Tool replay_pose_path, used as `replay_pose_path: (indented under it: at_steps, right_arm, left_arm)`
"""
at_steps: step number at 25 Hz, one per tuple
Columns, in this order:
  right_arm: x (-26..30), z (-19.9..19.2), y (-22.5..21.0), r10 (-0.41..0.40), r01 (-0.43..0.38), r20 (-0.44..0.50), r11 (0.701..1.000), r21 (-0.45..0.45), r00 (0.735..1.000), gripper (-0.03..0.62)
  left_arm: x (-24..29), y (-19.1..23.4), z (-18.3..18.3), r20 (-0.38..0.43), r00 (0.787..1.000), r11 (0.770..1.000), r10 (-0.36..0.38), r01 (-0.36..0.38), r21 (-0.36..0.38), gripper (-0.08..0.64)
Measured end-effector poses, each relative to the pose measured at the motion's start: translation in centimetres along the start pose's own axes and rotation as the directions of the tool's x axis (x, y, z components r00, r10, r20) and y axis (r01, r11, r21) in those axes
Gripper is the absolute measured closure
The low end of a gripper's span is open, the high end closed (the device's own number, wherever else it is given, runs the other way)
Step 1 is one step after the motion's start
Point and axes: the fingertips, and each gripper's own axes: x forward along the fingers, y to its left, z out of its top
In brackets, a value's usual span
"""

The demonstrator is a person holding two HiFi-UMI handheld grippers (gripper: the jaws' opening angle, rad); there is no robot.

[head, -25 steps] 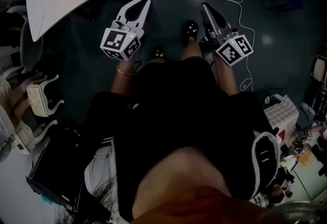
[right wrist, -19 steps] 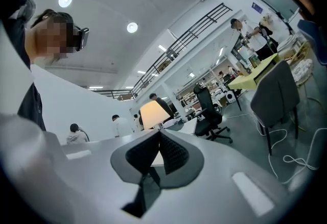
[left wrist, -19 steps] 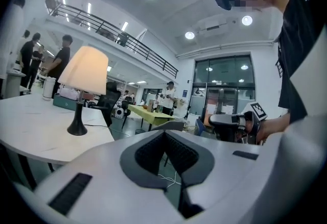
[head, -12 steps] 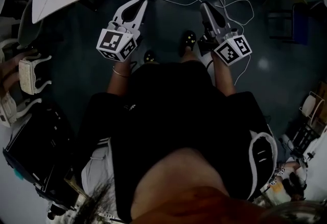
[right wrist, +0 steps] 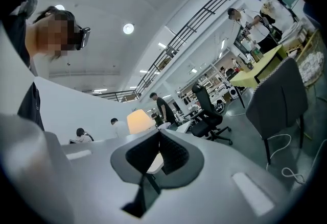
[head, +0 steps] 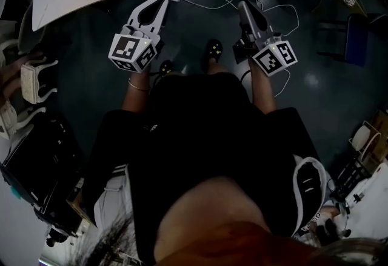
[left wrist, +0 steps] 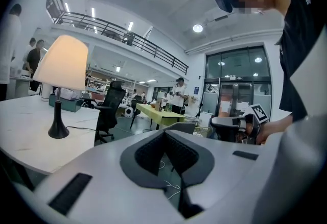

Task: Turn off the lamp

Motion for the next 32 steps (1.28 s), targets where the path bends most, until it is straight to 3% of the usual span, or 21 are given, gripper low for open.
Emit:
replay_pose_path:
  at_steps: [12,19,24,32]
  right_arm:
    - [-3.1,4.7,-9.1,0.041,-0.041,-0.062,0.999,-0.006,0.997,0.591]
    - [-0.7,3.9,-9.3,0.131,-0.128,-0.101,0.991,0.035,0.986,0.591]
    - [1.6,4.0,-9.6,0.162,-0.159,-0.122,0.987,0.031,0.979,0.591]
    - [5.0,4.7,-10.9,0.185,-0.186,-0.175,0.982,0.007,0.967,0.591]
  left_arm:
    - [7.7,-4.8,1.0,0.005,0.996,0.996,0.091,-0.091,-0.003,0.554]
    - [7.0,-3.4,0.5,0.018,0.982,0.98,0.189,-0.187,-0.066,0.554]
    - [7.2,-1.6,0.5,0.026,0.974,0.973,0.226,-0.225,-0.048,0.554]
    - [10.3,0.5,0.9,0.056,0.973,0.975,0.222,-0.22,-0.045,0.554]
